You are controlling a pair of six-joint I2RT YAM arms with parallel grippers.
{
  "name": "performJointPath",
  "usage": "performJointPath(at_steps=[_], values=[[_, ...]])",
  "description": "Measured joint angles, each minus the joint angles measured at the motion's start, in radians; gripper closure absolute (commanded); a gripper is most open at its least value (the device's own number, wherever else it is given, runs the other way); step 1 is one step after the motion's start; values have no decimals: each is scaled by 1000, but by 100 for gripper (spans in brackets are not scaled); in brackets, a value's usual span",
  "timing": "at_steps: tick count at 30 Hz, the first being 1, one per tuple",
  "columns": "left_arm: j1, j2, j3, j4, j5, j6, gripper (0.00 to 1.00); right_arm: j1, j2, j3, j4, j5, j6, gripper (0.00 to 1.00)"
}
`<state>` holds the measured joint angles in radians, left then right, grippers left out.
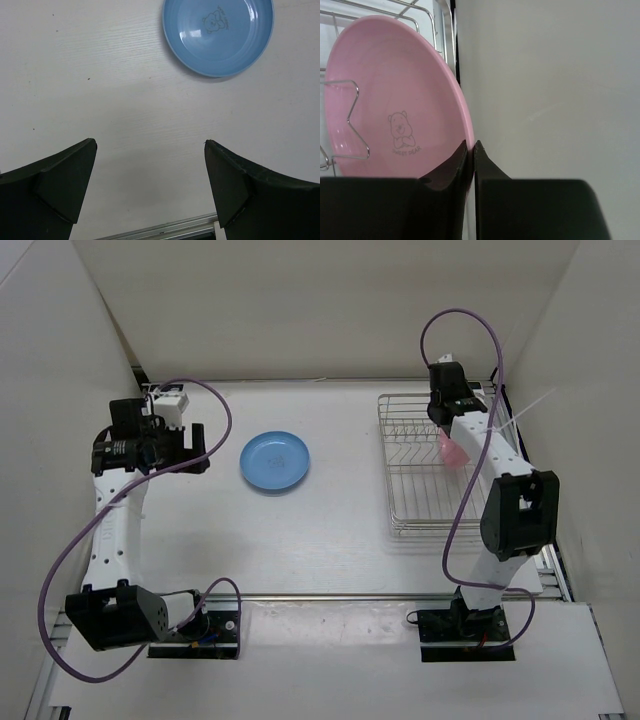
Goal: Unload the plates from the dish rack
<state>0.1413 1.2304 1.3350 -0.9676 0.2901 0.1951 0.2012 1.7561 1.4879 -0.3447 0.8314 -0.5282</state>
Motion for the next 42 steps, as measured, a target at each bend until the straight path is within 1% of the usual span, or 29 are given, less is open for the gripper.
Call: performJointPath(at_steps=[10, 15, 19, 23, 28, 30, 33, 35, 37, 40, 42], values=[[0, 0, -60, 12, 18, 0, 0, 36, 59, 109, -24, 133, -10, 100], [0, -1, -77, 42, 22, -5, 0, 44, 60, 166, -19, 187, -36, 100], [0, -1, -84, 79, 15, -19, 0, 48, 46, 174, -14, 210, -56, 100], [1, -11, -100, 146, 6, -56, 0, 48, 2, 174, -14, 212, -68, 100], [0, -55, -122, 204, 4, -92, 0, 54, -103, 174, -2, 212, -72, 100], [-5, -72, -121, 221, 8, -99, 0, 56, -148, 180, -22, 192, -44, 100], [-22, -77, -100, 225, 35, -100, 0, 58, -194, 242, -160, 45, 52, 100], [-47, -77, -85, 234, 57, -100, 0, 61, -232, 280, -266, -128, 111, 100], [-89, -77, -76, 251, 86, -101, 0, 66, -291, 278, -353, -353, 149, 100], [-174, -71, -58, 264, 153, -103, 0, 87, -369, 239, -438, -616, 158, 100], [-243, -46, -14, 265, 205, -113, 0, 104, -394, 229, -497, -781, 157, 100]])
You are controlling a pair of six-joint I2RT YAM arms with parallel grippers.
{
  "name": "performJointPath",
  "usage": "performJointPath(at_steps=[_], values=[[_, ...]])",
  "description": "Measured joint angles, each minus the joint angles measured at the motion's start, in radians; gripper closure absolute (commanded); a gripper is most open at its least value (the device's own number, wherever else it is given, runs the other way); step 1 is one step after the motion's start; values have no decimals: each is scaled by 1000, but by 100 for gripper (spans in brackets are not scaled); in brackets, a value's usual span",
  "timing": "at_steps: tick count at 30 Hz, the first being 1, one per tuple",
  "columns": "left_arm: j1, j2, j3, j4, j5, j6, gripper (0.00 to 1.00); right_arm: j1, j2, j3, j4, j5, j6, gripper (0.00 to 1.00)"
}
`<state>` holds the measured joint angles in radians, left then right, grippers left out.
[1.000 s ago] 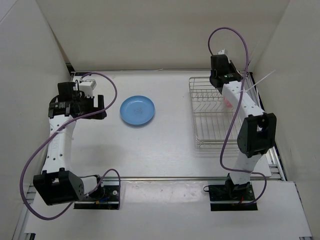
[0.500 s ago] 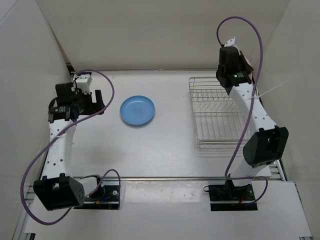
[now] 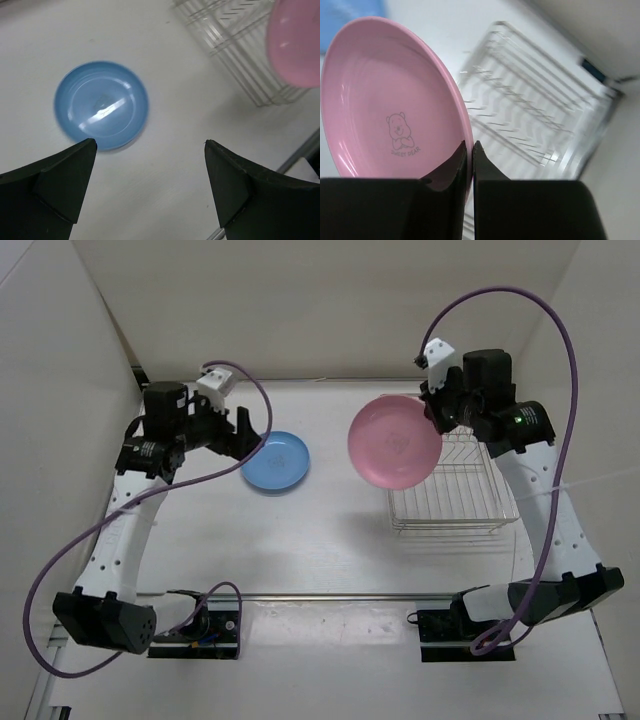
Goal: Unload the plates from the dish rack
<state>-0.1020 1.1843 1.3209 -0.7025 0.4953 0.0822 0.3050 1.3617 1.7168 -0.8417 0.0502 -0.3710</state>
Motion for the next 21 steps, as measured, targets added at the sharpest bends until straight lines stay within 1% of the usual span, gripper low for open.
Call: performJointPath(at_steps=[3, 5, 8, 10, 15, 18, 19, 20, 21], values=[[-112, 70, 85, 11, 52, -16, 0, 11, 7, 2, -75, -211, -7, 100], [-186, 123, 130, 20, 67, -18, 0, 11, 27, 15, -114, -293, -12, 100], [-293, 211, 183, 16, 74, -18, 0, 11, 68, 39, -149, -376, -19, 100], [-356, 266, 206, 3, 74, -14, 0, 11, 80, 44, -156, -394, -22, 100], [-448, 372, 261, -22, 64, -8, 0, 10, 102, 87, -171, -420, -26, 100], [-488, 425, 311, -35, 45, -7, 3, 10, 104, 109, -174, -426, -27, 100], [-496, 434, 326, -38, 39, -7, 5, 10, 104, 113, -174, -428, -27, 100], [-502, 442, 340, -40, 35, -6, 9, 10, 104, 113, -174, -430, -27, 100], [-505, 446, 351, -39, 31, -6, 9, 10, 104, 113, -176, -430, -27, 100]])
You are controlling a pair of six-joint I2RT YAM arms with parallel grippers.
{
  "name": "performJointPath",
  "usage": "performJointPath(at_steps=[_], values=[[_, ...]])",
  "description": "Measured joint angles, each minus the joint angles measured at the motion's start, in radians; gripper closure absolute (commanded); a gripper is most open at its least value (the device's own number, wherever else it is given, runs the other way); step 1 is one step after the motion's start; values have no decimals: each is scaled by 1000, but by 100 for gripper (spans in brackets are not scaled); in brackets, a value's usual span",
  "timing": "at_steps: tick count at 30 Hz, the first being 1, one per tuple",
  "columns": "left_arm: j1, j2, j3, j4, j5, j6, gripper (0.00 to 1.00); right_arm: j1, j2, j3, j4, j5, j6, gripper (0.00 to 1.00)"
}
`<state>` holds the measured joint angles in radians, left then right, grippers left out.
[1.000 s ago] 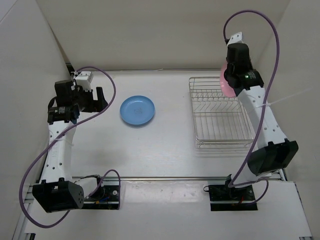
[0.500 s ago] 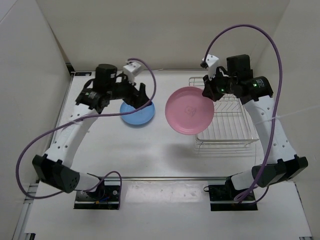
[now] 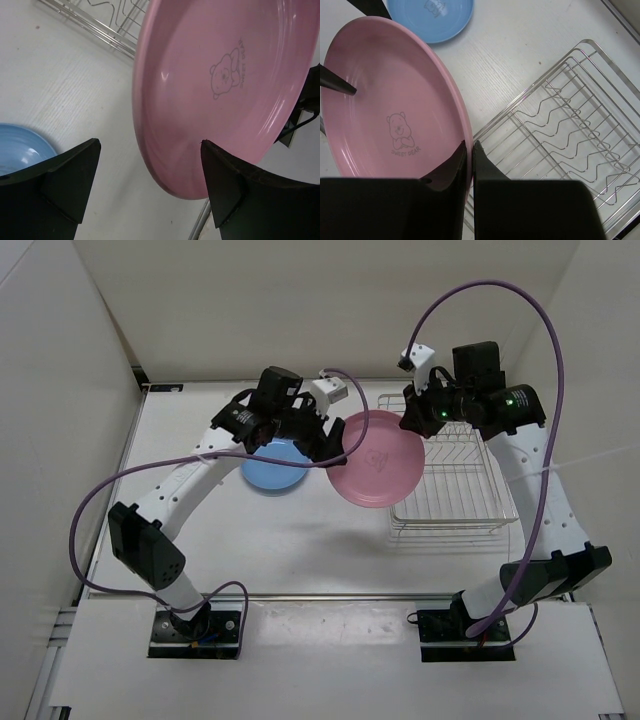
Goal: Unload the plates from the dish rack
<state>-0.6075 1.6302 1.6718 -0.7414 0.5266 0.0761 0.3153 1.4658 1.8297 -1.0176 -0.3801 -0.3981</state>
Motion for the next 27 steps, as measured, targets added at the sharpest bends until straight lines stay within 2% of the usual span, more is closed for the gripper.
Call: performJointPath(at_steps=[1, 2, 4, 5, 7, 9, 10, 11, 14, 15, 16, 17, 18, 20, 21, 22, 23, 24, 27], values=[[-2, 1, 7, 1, -7, 1, 11, 0, 0, 0, -2, -1, 0, 100], [-3, 1, 12, 0, -15, 2, 19, 0, 0, 0, -4, -1, -1, 100], [-3, 1, 20, 1, -32, -1, 27, 0, 0, 0, -4, -1, -2, 100], [-3, 0, 22, 1, -42, -2, 43, 0, 0, -2, -4, -1, -2, 100], [-2, 0, 28, 1, -63, -9, 53, 0, 0, -8, -5, -1, -2, 100], [-2, 0, 38, 2, -77, -19, 71, 0, 0, -13, -3, 0, 0, 100], [-3, 0, 43, 2, -81, -27, 72, 0, 0, -13, 0, 1, 2, 100], [-7, 1, 49, 3, -84, -32, 87, 0, 0, -13, 6, 3, 3, 100], [-7, 8, 69, 13, -127, -68, 89, 0, -2, -13, -2, -5, 12, 100], [-3, 15, 77, 12, -127, -75, 89, 1, -2, -13, 7, 0, 14, 95], [-1, 20, 79, 15, -127, -83, 89, 1, -2, -13, 13, 5, 15, 82], [-2, 26, 79, 19, -133, -94, 89, 0, -2, -17, 18, 10, 18, 58], [-4, 31, 79, 26, -150, -95, 89, 0, -5, -27, 20, 10, 25, 39], [-7, 33, 66, 31, -189, -102, 89, 1, -20, -63, 41, 58, 26, 37], [-6, 30, 49, 41, -222, -108, 89, 1, -31, -90, 57, 88, 26, 30], [-2, 23, 22, 53, -254, -119, 89, -1, -42, -116, 72, 121, 31, 19], [5, 16, -3, 60, -283, -126, 89, -3, -51, -140, 86, 154, 45, 14], [15, 10, -32, 64, -316, -137, 89, -8, -61, -167, 103, 200, 55, 4], [82, -11, -116, 69, -398, -169, 89, -38, -84, -226, 153, 330, 84, 3]])
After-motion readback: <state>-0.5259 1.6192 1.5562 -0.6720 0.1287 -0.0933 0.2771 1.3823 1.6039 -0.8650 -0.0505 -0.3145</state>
